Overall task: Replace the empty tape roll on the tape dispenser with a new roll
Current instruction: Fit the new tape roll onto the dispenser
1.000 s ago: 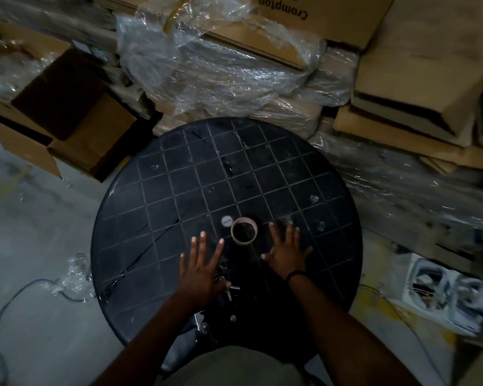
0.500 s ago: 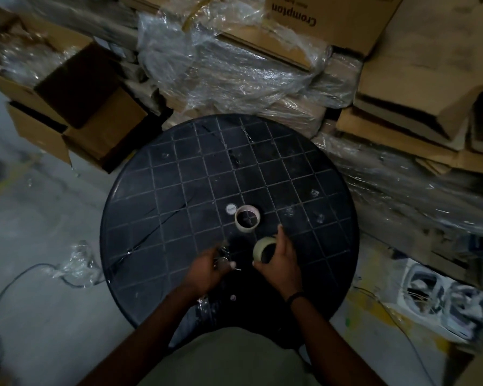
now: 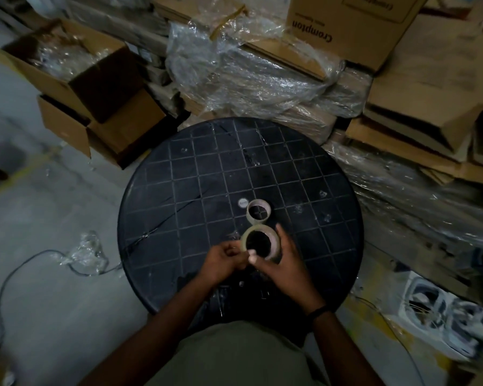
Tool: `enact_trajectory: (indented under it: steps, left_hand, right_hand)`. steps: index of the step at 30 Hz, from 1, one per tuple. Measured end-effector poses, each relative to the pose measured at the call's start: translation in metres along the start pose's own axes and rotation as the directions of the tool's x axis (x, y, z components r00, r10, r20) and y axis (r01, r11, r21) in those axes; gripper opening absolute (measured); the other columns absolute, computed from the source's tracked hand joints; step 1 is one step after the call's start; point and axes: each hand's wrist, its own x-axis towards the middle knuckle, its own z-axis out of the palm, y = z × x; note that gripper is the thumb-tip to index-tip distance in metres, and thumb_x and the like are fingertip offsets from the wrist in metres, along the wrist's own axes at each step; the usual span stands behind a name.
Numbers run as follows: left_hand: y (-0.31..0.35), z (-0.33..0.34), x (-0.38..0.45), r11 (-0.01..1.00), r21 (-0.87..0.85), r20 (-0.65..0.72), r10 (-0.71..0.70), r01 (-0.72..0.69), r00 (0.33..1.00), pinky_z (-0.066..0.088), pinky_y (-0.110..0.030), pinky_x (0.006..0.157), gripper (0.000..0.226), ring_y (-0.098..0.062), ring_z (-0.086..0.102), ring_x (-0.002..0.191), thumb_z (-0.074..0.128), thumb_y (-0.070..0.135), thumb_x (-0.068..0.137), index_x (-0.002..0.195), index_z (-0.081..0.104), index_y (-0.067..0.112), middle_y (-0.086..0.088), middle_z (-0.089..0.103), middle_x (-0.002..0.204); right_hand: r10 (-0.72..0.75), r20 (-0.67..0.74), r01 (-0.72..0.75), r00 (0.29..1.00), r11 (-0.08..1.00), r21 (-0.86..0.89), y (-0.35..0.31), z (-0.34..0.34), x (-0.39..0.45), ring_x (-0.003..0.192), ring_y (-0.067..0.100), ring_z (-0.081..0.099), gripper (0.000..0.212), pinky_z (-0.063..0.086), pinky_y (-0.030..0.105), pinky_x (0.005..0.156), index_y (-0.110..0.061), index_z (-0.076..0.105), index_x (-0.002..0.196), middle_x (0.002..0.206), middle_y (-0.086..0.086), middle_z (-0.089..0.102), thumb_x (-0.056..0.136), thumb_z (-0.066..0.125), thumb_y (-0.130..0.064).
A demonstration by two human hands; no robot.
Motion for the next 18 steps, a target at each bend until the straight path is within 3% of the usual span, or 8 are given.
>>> enact_trajectory:
  steps: [2, 4, 5, 8, 9, 12, 15, 18]
  left_hand:
    - [-0.016, 0.004, -0.012, 1.000, -0.005, 0.019, -0.023, 0.023, 1.000, 0.055, -0.023, 0.062, 0.034, -0.023, 0.063, 0.073, 0.078, 0.001, 0.085, 0.115, 0.066, -0.009, -0.020, 0.073, 0.093]
    - [-0.033, 0.008, -0.020, 0.997, -0.034, 0.043, -0.061, 0.063, 0.997, 0.058, -0.025, 0.064, 0.039, -0.024, 0.067, 0.076, 0.078, -0.002, 0.083, 0.119, 0.063, -0.006, -0.023, 0.074, 0.103]
    - [-0.039, 0.010, -0.025, 0.995, -0.050, 0.058, -0.078, 0.081, 0.995, 0.059, -0.026, 0.066, 0.041, -0.024, 0.070, 0.080, 0.079, 0.000, 0.083, 0.120, 0.063, -0.003, -0.022, 0.074, 0.107]
    - [-0.048, 0.018, -0.037, 0.986, -0.071, 0.090, -0.145, 0.152, 0.985, 0.059, -0.026, 0.069, 0.039, -0.019, 0.074, 0.091, 0.082, 0.012, 0.083, 0.119, 0.068, 0.004, -0.015, 0.077, 0.109]
    - [-0.051, 0.023, -0.041, 0.984, -0.061, 0.098, -0.159, 0.166, 0.982, 0.058, -0.025, 0.067, 0.039, -0.017, 0.075, 0.088, 0.082, 0.013, 0.083, 0.118, 0.068, 0.005, -0.013, 0.078, 0.105]
    - [-0.058, 0.037, -0.048, 0.988, 0.022, 0.131, -0.153, 0.151, 0.980, 0.057, -0.023, 0.064, 0.040, -0.012, 0.073, 0.080, 0.083, 0.018, 0.083, 0.118, 0.069, 0.005, -0.007, 0.078, 0.098]
    - [-0.062, 0.053, -0.055, 0.984, 0.147, 0.104, -0.116, 0.100, 0.988, 0.060, -0.033, 0.085, 0.067, -0.019, 0.074, 0.102, 0.086, 0.046, 0.067, 0.122, 0.070, 0.012, -0.004, 0.077, 0.112]
    - [-0.069, 0.063, -0.060, 0.967, 0.254, 0.053, -0.047, 0.032, 0.998, 0.060, -0.039, 0.092, 0.059, -0.016, 0.074, 0.103, 0.081, 0.052, 0.070, 0.120, 0.073, 0.022, 0.004, 0.078, 0.109]
  right_hand:
    - [0.055, 0.054, -0.054, 0.997, 0.998, -0.020, 0.006, 0.000, -0.005, 0.135, 0.003, 0.040, 0.102, 0.036, 0.015, 0.101, -0.020, 0.029, 0.157, 0.155, -0.004, 0.039, 0.075, 0.086, -0.044]
    - [0.096, 0.058, -0.098, 0.994, 0.994, 0.040, 0.015, 0.002, -0.011, 0.126, 0.004, 0.049, 0.086, 0.038, 0.002, 0.090, -0.018, 0.038, 0.152, 0.143, -0.008, 0.049, 0.081, 0.083, -0.038]
    - [0.133, 0.055, -0.139, 0.990, 0.984, 0.116, 0.017, 0.003, -0.016, 0.120, 0.005, 0.055, 0.071, 0.042, 0.003, 0.085, -0.020, 0.044, 0.146, 0.136, -0.009, 0.055, 0.085, 0.079, -0.032]
    - [0.227, 0.026, -0.223, 0.974, 0.922, 0.315, 0.043, 0.003, -0.026, 0.108, 0.018, 0.069, 0.029, 0.056, 0.027, 0.086, -0.024, 0.064, 0.123, 0.119, 0.000, 0.072, 0.095, 0.067, -0.014]
    - [0.264, 0.004, -0.250, 0.964, 0.906, 0.340, 0.051, 0.003, -0.031, 0.103, 0.017, 0.070, 0.027, 0.057, 0.031, 0.086, -0.024, 0.066, 0.118, 0.117, 0.004, 0.073, 0.096, 0.064, -0.008]
    - [0.298, -0.068, -0.269, 0.952, 0.923, 0.277, 0.072, -0.005, -0.042, 0.098, 0.012, 0.068, 0.031, 0.054, 0.026, 0.081, -0.024, 0.065, 0.113, 0.111, 0.003, 0.072, 0.094, 0.062, 0.000]
    - [0.275, -0.018, -0.269, 0.961, 0.951, 0.153, 0.093, -0.017, -0.044, 0.109, 0.018, 0.066, 0.044, 0.054, 0.035, 0.094, -0.018, 0.064, 0.130, 0.124, 0.006, 0.069, 0.089, 0.066, 0.000]
    - [0.270, -0.025, -0.268, 0.963, 0.962, 0.058, 0.105, -0.025, -0.041, 0.115, 0.022, 0.063, 0.056, 0.053, 0.044, 0.100, -0.015, 0.056, 0.140, 0.128, 0.006, 0.064, 0.086, 0.072, -0.014]
